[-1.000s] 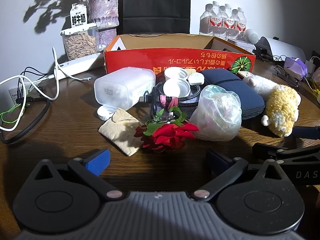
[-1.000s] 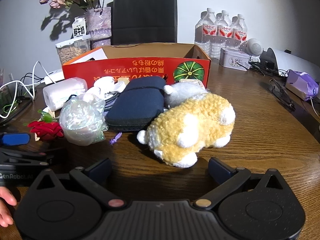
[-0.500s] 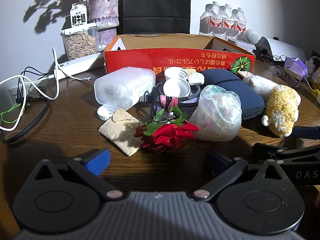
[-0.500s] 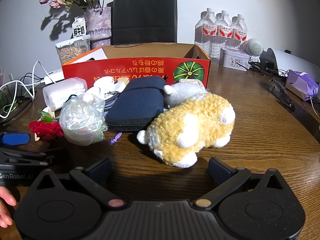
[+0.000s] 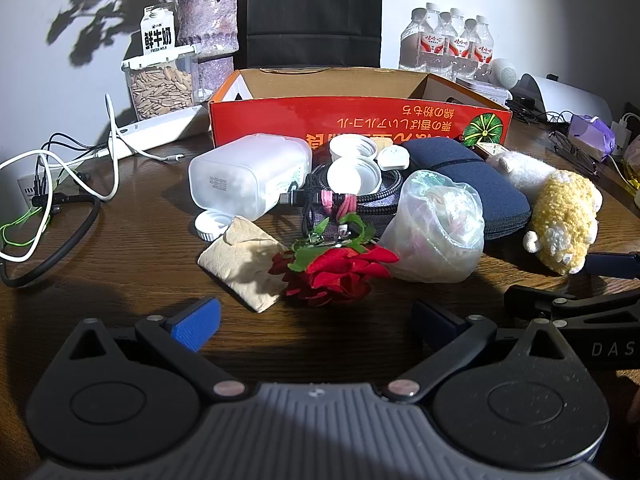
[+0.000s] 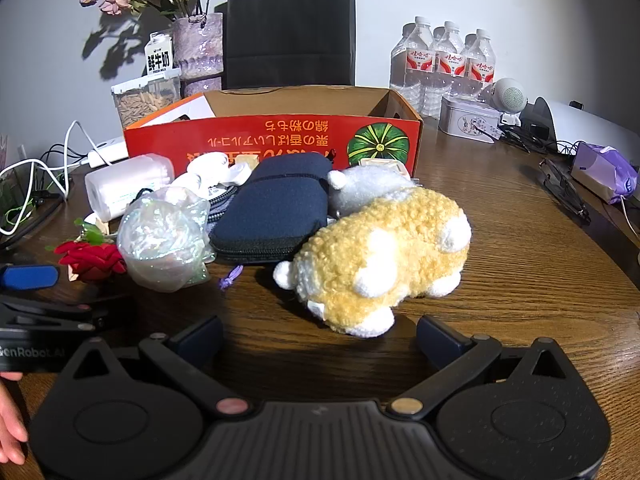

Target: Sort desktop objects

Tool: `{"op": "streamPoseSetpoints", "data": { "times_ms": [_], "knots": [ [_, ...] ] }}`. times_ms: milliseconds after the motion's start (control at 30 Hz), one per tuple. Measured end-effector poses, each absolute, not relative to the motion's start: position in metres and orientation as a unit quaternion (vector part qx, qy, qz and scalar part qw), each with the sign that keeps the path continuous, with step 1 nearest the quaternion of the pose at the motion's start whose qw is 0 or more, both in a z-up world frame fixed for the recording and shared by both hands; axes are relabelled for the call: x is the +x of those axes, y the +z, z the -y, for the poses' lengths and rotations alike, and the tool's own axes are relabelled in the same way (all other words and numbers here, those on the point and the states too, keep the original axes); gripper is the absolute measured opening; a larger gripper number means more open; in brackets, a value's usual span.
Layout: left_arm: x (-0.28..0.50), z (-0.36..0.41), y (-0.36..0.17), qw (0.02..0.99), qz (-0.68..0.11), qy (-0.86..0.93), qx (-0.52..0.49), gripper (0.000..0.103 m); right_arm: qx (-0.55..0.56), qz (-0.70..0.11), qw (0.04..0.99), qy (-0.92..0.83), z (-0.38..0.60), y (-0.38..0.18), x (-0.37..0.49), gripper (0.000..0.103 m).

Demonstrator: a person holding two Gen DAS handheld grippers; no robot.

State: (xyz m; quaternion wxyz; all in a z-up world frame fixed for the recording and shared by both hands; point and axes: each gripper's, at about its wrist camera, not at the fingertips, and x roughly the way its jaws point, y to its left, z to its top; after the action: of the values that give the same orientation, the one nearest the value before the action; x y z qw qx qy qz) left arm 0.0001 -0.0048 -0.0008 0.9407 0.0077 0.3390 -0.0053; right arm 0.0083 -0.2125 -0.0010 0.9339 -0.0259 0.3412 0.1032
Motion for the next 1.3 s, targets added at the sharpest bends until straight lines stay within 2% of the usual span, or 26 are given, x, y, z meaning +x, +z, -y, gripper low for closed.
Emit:
{"op": "streamPoseSetpoints", "data": {
  "times_ms": [167,267,400,467,500,533,567,600,633,733,800,867,1133,1167,1200,1233,1267,1300],
  "knots": [
    [0.000,0.004,-0.001,0.941,-0.338,-0.008,0.006,0.103,-0.016,-0.344,0.932,0.111,0.218,0.002,0.004,0.103],
    [-0.004,-0.002,0.001,0.943,-0.331,-0.036,0.017,0.103,0.046,-0.311,0.942,0.119,0.236,0.018,-0.006,0.102],
    [-0.012,-0.015,0.012,0.962,-0.270,-0.045,-0.022,0.103,0.076,-0.279,0.955,0.073,0.250,0.029,0.004,0.098],
    [-0.010,-0.018,0.018,0.967,-0.249,-0.043,-0.035,0.103,0.078,-0.293,0.951,0.064,0.249,0.025,0.018,0.090],
    [-0.006,-0.017,0.019,0.966,-0.251,-0.048,-0.038,0.103,0.089,-0.301,0.947,0.072,0.250,0.024,0.023,0.084],
    [-0.002,-0.015,0.020,0.964,-0.259,-0.050,-0.037,0.103,0.097,-0.305,0.944,0.077,0.250,0.021,0.025,0.082],
    [0.002,-0.013,0.020,0.961,-0.269,-0.052,-0.032,0.097,0.096,-0.301,0.946,0.074,0.249,0.020,0.024,0.078],
    [0.003,-0.010,0.019,0.960,-0.274,-0.055,-0.024,0.087,0.085,-0.299,0.948,0.067,0.248,0.019,0.022,0.066],
    [0.002,-0.008,0.018,0.959,-0.277,-0.057,-0.018,0.082,0.083,-0.297,0.949,0.070,0.250,0.018,0.019,0.053],
    [-0.006,-0.004,0.014,0.961,-0.269,-0.063,-0.009,0.067,0.088,-0.304,0.945,0.079,0.264,0.020,0.012,0.043],
    [-0.008,-0.003,0.010,0.959,-0.277,-0.066,-0.003,0.048,0.066,-0.310,0.945,0.083,0.272,0.023,0.007,0.042],
    [-0.009,-0.003,0.008,0.955,-0.291,-0.061,-0.002,0.042,0.028,-0.319,0.941,0.109,0.278,0.026,0.002,0.041],
    [-0.052,-0.009,0.028,0.950,-0.300,-0.085,-0.002,0.040,-0.089,-0.321,0.920,0.209,0.294,0.035,-0.048,0.044],
    [-0.059,-0.009,0.027,0.947,-0.307,-0.093,-0.002,0.040,-0.087,-0.318,0.921,0.207,0.295,0.036,-0.052,0.048],
    [-0.065,-0.009,0.024,0.944,-0.315,-0.097,0.001,0.042,-0.077,-0.315,0.925,0.198,0.297,0.037,-0.055,0.061],
    [-0.070,-0.008,0.021,0.941,-0.322,-0.101,0.006,0.042,-0.065,-0.314,0.928,0.192,0.297,0.036,-0.056,0.081],
    [-0.074,-0.007,0.018,0.941,-0.323,-0.103,0.010,0.045,-0.049,-0.307,0.932,0.185,0.298,0.035,-0.056,0.089],
    [-0.077,-0.006,0.017,0.942,-0.318,-0.102,0.014,0.053,-0.029,-0.301,0.937,0.174,0.295,0.034,-0.056,0.093]
  ]
}}
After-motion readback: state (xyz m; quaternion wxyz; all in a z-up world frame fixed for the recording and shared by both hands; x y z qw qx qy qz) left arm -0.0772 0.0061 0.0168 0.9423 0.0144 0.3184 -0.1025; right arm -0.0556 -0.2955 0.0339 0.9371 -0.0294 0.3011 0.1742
